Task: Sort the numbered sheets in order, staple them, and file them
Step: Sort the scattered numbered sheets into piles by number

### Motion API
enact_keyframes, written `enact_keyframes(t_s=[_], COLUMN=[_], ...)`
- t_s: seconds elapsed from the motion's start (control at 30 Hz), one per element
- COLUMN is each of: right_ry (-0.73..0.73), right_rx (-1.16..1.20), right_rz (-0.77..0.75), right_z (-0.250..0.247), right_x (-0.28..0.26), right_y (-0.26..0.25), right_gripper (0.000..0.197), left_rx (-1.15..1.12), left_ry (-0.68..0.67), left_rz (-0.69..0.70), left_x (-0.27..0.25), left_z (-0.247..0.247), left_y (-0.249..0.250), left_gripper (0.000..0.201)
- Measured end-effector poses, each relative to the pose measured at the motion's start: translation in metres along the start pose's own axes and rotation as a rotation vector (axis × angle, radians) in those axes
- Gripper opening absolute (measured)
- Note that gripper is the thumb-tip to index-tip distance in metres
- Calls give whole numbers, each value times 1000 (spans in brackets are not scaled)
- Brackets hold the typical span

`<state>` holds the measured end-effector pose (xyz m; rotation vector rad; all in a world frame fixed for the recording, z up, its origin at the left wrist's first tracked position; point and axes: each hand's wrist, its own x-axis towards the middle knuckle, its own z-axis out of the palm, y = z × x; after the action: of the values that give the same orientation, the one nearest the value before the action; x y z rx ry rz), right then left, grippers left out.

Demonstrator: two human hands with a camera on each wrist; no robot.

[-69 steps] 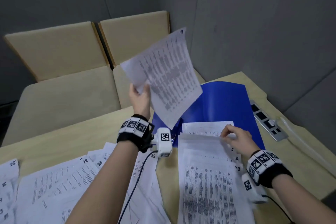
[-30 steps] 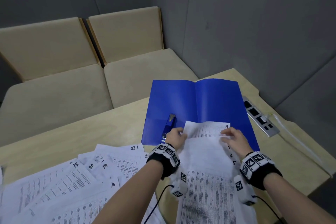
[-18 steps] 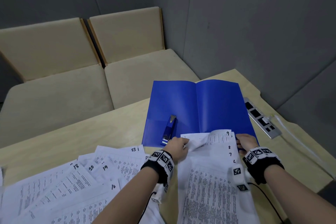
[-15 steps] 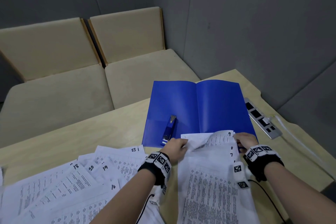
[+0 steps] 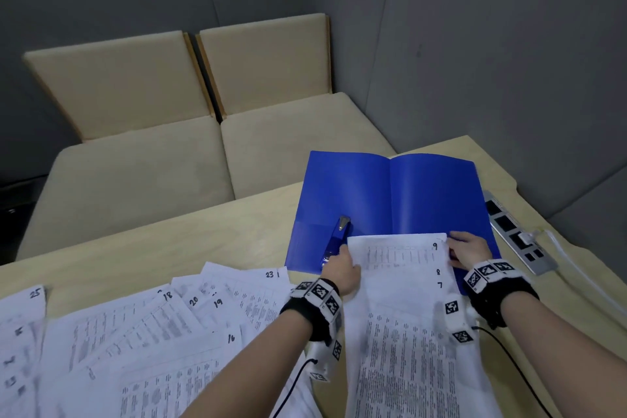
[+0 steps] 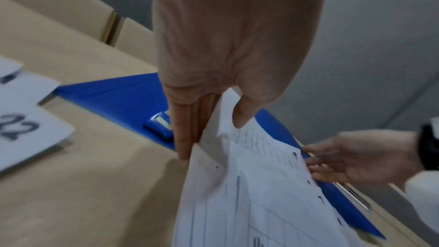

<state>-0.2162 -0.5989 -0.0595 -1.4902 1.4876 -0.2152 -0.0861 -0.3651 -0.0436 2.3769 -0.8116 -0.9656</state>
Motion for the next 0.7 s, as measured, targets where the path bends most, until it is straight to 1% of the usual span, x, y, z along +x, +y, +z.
enact_keyframes(t_s=[0.07,0.1,0.17,0.2,0.3,0.33,0.4,0.43,0.47,0.53,0.57,0.6,0.63,0.67,0.7], right_ry=[29,63,120,124,22,-30,-177,-274,-388,-625,-721,-788,-827,-843,-830], right_rx=[-216,-266,-242,-209,-154,-144,-151,-153,-138,-81,-79,-113,-181,-256,-329], right_rz=[-88,-144,-273,-343,-506,-545,-588,-583,-539,-362,-281,-228,-207,-205,-220], right_z=[6,9,21,30,67,81,109,125,140,172,188,202,214,223,230], right_x=[-16,-29,-58,-73,-118,-135,-173,-193,-212,-246,-260,-271,-280,-286,-291], right_y=[-6,-10,-14,-15,-13,-11,-7,-4,1,16,25,35,43,51,54], right_gripper=[51,53,49,45,30,25,19,19,21,25,24,22,19,18,16], left_rx=[110,172,285,313,234,195,171,192,224,297,334,362,380,400,431], left_ry=[48,105,238,295,411,441,492,505,509,488,462,419,359,297,245], left_rz=[5,23,88,132,217,219,167,119,63,-66,-136,-207,-266,-303,-319], left_x=[-9,-15,-29,-36,-61,-70,-91,-102,-114,-140,-153,-166,-178,-189,-197], left_z=[1,1,-4,-9,-29,-35,-48,-54,-59,-69,-73,-77,-80,-83,-86], left_y=[3,3,-1,-7,-43,-61,-101,-124,-147,-191,-211,-229,-244,-258,-270], left_gripper=[41,46,50,46,29,27,25,24,24,25,29,35,45,57,67])
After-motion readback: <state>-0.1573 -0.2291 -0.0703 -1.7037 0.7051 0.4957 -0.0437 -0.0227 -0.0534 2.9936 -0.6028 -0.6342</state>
